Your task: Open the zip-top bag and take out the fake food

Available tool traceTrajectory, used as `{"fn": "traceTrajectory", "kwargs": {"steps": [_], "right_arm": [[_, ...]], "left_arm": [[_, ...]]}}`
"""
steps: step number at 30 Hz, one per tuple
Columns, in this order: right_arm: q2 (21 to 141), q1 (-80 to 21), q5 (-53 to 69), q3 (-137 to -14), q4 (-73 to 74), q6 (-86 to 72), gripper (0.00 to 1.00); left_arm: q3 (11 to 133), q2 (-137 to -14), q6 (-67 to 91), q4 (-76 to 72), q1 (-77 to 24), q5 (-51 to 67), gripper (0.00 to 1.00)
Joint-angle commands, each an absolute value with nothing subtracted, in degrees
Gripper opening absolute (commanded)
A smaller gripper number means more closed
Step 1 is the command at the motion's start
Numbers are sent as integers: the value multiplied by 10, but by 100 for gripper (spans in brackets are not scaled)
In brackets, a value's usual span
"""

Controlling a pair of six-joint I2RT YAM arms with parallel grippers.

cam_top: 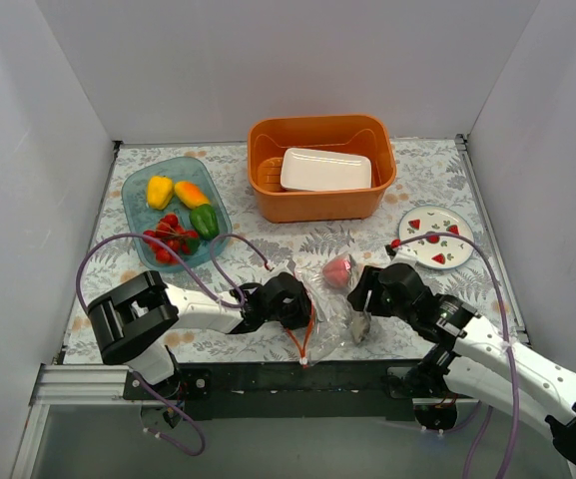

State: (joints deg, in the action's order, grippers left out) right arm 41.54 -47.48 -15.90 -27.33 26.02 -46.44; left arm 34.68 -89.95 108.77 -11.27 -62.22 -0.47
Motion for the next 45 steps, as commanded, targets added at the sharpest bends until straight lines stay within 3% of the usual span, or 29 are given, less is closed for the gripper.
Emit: {"fn": "traceTrajectory", "kwargs": {"steps": [1,10,17,23,26,31,39,43,45], "right_arm": [[375,-477,-226,-287,313,-477,71],[271,-477,-243,-202,340,-585,68],[218,-477,-260,-190,401,-643,52],[210,-478,-263,-227,421,-635,61],[221,-477,-293,-266,494,-669,61],[209,-477,-293,-279,585,-750,52],[178,-477,-295,-281,631,-804,58],[169,-477,-304,-297,623,-798,64],[174,-478,-311,-312,621,-789,72]], "left_arm": [[337,-883,1093,-135,-623,-22,22],[327,-882,1078,-164,-624,-2,23],[328,-882,1075,-173,-625,-1,23],[330,-889,1073,-179,-624,15,23],[334,-891,1073,-175,-624,14,23],[335,-889,1077,-171,-624,9,24],[341,-902,1076,-176,-624,17,24],[342,-901,1073,-177,-624,18,24],[342,-902,1073,-178,-624,18,24]]}}
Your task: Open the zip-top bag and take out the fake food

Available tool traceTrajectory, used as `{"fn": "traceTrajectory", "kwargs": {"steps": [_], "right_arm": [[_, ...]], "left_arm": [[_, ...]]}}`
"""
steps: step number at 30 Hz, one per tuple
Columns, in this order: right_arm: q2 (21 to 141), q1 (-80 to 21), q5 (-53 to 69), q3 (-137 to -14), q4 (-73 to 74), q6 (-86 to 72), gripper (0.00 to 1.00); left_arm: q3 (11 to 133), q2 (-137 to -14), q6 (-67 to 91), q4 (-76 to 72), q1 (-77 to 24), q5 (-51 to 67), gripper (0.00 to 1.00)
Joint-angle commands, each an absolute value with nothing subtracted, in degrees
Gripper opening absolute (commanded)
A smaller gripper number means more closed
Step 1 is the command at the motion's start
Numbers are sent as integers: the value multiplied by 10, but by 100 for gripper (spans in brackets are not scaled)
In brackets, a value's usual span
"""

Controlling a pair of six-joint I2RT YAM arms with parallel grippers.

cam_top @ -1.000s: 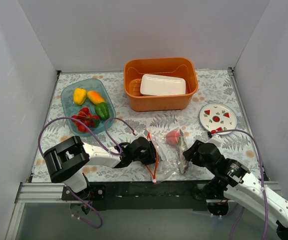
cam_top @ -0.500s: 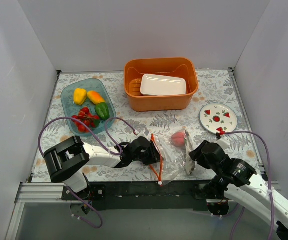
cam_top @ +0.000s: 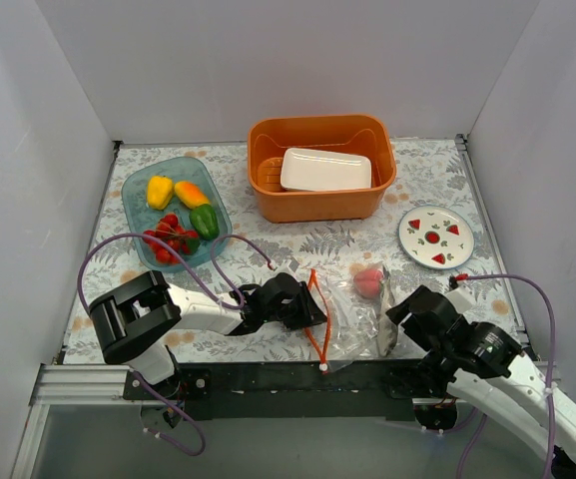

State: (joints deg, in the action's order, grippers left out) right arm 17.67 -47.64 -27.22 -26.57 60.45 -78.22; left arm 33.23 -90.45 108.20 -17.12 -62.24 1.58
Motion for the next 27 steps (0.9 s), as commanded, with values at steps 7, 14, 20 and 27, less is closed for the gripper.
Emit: {"fn": "traceTrajectory", "kwargs": {"steps": [7,14,20,27], "right_arm": [[210,-477,-333,-341,671,-831,67],[196,-477,-341,-305,643,-864,56],[228,-478,-316,-260,567,-838,67],[256,-477,-317,-240,526,-813,69]], "left_arm": [[344,-899,1076,-172,-624,13,25],[343,-898,1077,-176,-624,16,25],[341,-896,1076,-176,-624,17,25],[332,-888,1076,-178,-624,16,25]]}}
